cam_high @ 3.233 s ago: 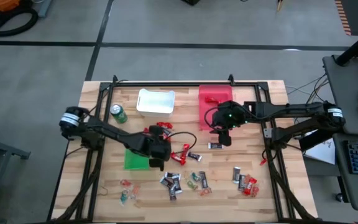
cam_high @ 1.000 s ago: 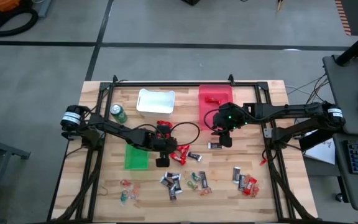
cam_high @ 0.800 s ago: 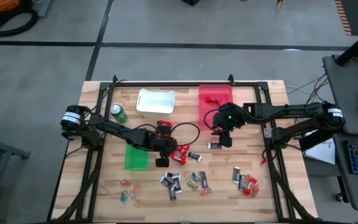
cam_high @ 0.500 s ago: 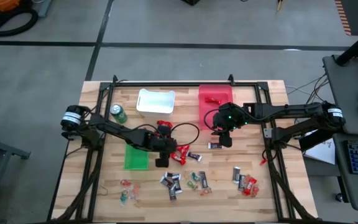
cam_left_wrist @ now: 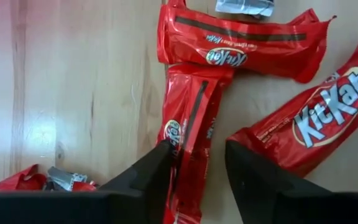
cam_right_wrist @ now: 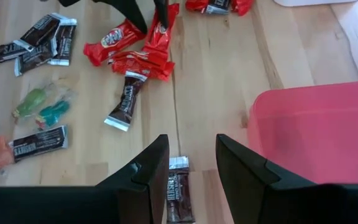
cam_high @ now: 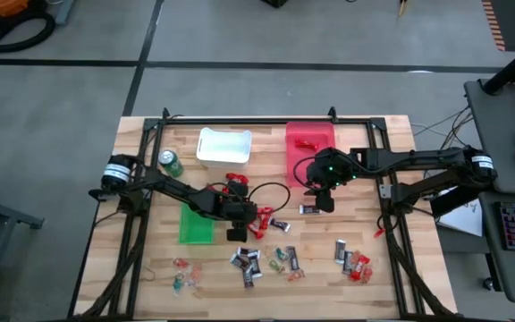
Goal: Organize candy in baskets
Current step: Put the red chocolate into the pink bin
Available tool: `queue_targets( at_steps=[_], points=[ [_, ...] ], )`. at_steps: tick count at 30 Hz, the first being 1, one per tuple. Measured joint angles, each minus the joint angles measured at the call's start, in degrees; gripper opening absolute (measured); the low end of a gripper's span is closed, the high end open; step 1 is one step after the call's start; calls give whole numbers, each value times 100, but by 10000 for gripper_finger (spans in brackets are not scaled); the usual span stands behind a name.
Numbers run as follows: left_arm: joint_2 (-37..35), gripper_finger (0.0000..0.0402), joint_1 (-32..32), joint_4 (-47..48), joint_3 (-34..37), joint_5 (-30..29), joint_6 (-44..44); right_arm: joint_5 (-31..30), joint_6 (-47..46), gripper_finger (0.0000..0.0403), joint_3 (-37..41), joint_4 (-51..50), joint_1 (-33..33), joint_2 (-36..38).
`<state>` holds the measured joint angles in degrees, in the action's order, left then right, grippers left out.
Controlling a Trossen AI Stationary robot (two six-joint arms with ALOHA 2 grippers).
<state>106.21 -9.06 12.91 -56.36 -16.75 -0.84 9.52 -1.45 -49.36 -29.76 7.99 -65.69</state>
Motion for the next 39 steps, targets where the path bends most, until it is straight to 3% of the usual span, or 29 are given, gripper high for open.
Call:
queue_targets(
  at_steps=[13,25,30,39],
  points=[
    [-68,9,2,3,6,-110,103,-50,-172,123,26,4,-564,0],
    [-595,1,-6,-149,42,-72,154,-68,-195,123,58,382,-1026,0],
    [-895,1,-68,-982,251,-83,125,-166,-201,123,189,723,-1223,0],
    [-1450,1,-218,-2570,716,-109,324,-924,-121,123,673,2095,-1595,0]
  ],
)
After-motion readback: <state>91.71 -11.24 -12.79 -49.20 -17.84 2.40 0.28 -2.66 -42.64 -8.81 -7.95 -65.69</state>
